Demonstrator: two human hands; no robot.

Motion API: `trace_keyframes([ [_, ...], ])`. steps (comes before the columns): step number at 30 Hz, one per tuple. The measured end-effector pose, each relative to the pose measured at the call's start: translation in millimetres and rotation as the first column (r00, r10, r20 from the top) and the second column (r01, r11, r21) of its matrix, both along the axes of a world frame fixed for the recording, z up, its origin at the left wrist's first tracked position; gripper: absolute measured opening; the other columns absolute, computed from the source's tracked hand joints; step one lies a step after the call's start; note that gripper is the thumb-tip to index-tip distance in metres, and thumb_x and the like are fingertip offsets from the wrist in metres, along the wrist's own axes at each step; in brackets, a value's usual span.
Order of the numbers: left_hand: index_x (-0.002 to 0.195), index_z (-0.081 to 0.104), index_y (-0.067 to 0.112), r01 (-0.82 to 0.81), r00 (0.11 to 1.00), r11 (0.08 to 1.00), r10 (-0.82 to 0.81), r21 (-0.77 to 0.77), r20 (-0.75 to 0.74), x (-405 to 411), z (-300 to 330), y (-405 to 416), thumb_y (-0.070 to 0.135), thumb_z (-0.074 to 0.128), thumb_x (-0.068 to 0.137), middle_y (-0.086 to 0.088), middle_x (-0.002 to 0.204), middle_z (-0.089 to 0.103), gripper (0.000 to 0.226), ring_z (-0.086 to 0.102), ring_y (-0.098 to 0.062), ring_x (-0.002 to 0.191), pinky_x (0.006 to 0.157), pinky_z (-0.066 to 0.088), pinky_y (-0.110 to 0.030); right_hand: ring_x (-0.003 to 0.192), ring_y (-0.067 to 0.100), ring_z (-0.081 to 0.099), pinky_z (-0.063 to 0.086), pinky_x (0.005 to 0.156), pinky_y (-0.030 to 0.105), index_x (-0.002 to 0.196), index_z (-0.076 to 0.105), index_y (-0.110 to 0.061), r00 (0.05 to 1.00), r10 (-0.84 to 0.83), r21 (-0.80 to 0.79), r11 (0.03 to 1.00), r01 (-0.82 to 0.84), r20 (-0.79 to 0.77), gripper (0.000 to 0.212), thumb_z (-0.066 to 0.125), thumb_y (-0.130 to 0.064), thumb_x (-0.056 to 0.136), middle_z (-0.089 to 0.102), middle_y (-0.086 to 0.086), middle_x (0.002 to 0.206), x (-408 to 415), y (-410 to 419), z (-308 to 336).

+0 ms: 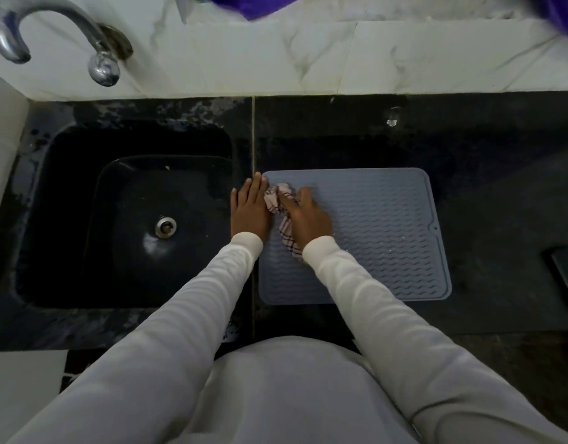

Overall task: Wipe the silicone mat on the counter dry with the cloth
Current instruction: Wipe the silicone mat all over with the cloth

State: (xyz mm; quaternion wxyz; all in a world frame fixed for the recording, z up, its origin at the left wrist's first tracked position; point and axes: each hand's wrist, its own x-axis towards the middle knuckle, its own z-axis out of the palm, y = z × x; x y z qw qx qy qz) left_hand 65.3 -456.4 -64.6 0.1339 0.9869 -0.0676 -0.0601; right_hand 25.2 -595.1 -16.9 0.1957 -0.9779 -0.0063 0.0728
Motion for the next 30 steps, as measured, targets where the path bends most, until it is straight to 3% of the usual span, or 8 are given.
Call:
trace_keyframes([
  [3, 0.156, 0.013, 0.020, 0.008, 1.000, 1.000, -0.008, 0.002, 0.003, -0.2, 1.4, 1.4, 0.032, 0.032, 0.103, 0.003, 0.163, 0.010, 0.058, 0.009, -0.019, 0.149, 0.121, 0.003, -0.047, 0.107, 0.038, 0.053, 0.049, 0.081, 0.046, 0.143, 0.035, -0.035, 1.000, 0.003, -0.041, 0.999, -0.002, 0.024, 0.052, 0.049, -0.019, 0.096, 0.038, 0.016, 0.133, -2.1, -14.9, -4.1],
  [6, 0.156, 0.011, 0.020, 0.011, 1.000, 1.000, -0.011, 0.015, 0.008, -0.9, 0.3, 0.9, 0.027, 0.032, 0.102, 0.003, 0.163, 0.009, 0.059, 0.009, -0.020, 0.149, 0.121, 0.005, -0.047, 0.110, 0.037, 0.053, 0.048, 0.086, 0.047, 0.136, 0.035, -0.042, 0.999, -0.043, 0.027, 0.999, 0.043, 0.008, 0.044, 0.047, -0.024, 0.098, 0.040, 0.015, 0.133, -5.9, -36.1, -8.7],
  [18, 0.156, 0.013, 0.023, -0.080, 0.997, 0.994, 0.079, 0.074, 0.022, -3.1, 6.5, -11.6, 0.015, 0.027, 0.103, 0.005, 0.163, 0.010, 0.056, 0.008, -0.018, 0.149, 0.121, 0.005, -0.044, 0.096, 0.037, 0.057, 0.047, 0.075, 0.043, 0.142, 0.041, -0.036, 0.997, -0.050, -0.075, 0.996, 0.054, 0.053, 0.060, 0.045, -0.004, 0.091, 0.043, 0.017, 0.126, -17.5, -128.0, -10.3],
  [21, 0.156, 0.012, 0.024, -0.095, 0.995, 0.992, 0.093, 0.079, 0.019, -3.7, 6.0, -11.7, 0.014, 0.029, 0.103, 0.005, 0.163, 0.009, 0.057, 0.008, -0.018, 0.150, 0.121, 0.005, -0.044, 0.095, 0.037, 0.055, 0.042, 0.072, 0.038, 0.138, 0.044, -0.037, 0.998, -0.062, -0.060, 0.996, 0.063, 0.030, 0.054, 0.042, -0.011, 0.091, 0.045, 0.016, 0.121, -16.5, -151.9, -8.4],
  [25, 0.156, 0.008, 0.023, -0.093, 0.996, 0.992, 0.092, 0.087, 0.017, -3.8, 5.9, -13.3, 0.014, 0.031, 0.102, 0.003, 0.164, 0.006, 0.060, 0.004, -0.019, 0.150, 0.122, 0.005, -0.045, 0.094, 0.036, 0.059, 0.048, 0.082, 0.045, 0.117, 0.041, -0.039, 0.986, -0.151, 0.056, 0.988, 0.147, 0.072, 0.020, 0.042, -0.032, 0.098, 0.052, 0.015, 0.113, -21.3, -176.6, -4.9],
  [30, 0.156, 0.008, 0.025, -0.098, 0.995, 0.992, 0.096, 0.082, 0.022, -3.6, 4.7, -12.5, 0.012, 0.028, 0.102, 0.005, 0.164, 0.006, 0.059, 0.004, -0.017, 0.150, 0.122, 0.004, -0.044, 0.096, 0.031, 0.058, 0.039, 0.076, 0.031, 0.118, 0.054, -0.024, 0.944, -0.324, 0.026, 0.946, 0.323, 0.062, 0.033, 0.043, -0.045, 0.096, 0.053, 0.003, 0.102, -19.5, -217.2, -11.6],
])
